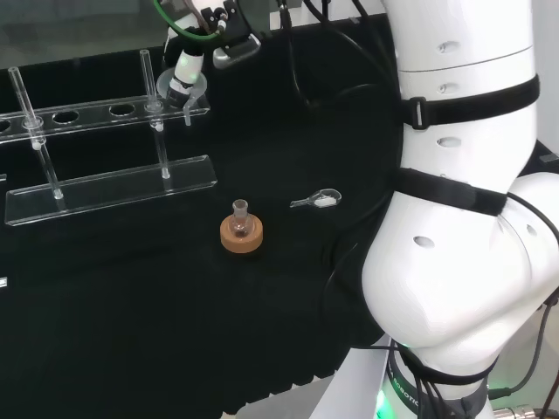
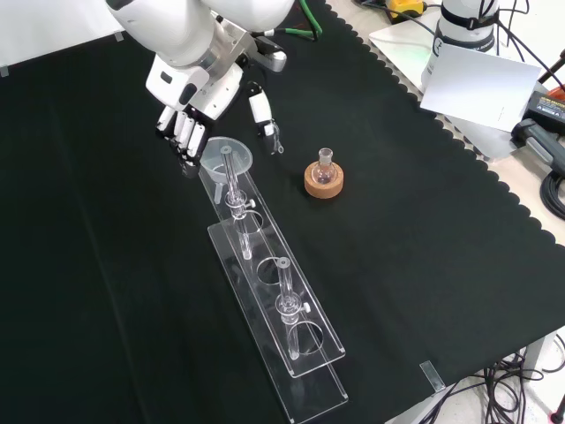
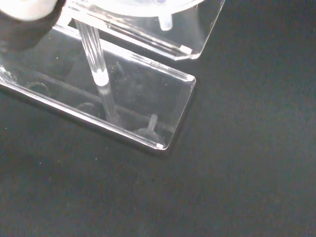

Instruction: Pick up the funnel from the transparent funnel stand.

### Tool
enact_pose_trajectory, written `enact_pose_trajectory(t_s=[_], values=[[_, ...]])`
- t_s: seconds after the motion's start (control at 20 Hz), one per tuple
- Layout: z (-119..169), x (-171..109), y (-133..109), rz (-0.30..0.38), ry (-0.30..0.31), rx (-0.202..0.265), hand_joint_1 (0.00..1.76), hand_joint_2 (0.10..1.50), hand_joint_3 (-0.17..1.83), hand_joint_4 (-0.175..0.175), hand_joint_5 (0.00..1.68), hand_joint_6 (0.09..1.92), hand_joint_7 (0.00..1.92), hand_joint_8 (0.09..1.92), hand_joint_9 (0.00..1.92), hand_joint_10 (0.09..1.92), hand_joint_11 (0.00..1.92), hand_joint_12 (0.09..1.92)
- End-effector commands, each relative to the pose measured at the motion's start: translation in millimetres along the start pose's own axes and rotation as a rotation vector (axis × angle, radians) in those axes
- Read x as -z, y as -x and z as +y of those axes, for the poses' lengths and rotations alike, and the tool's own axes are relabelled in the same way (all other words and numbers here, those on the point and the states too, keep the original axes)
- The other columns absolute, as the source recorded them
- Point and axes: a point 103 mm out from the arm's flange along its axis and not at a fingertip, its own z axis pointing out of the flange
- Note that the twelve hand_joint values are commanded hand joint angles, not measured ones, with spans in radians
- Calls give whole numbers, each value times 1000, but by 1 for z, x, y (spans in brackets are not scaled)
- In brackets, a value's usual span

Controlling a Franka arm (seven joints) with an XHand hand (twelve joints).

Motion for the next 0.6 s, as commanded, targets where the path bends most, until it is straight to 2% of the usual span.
enact_pose_trajectory(t_s=[0.05,0.45,0.6], values=[[-5,-5,-5,-9,16,10,683,529,323,-12,261,87,275,534,401,621,43,1511],[2,-15,-8,-14,48,-2,684,491,369,-26,136,87,148,534,301,652,27,1523],[6,-17,-6,0,33,-6,701,489,373,-28,142,87,149,542,298,660,35,1523]])
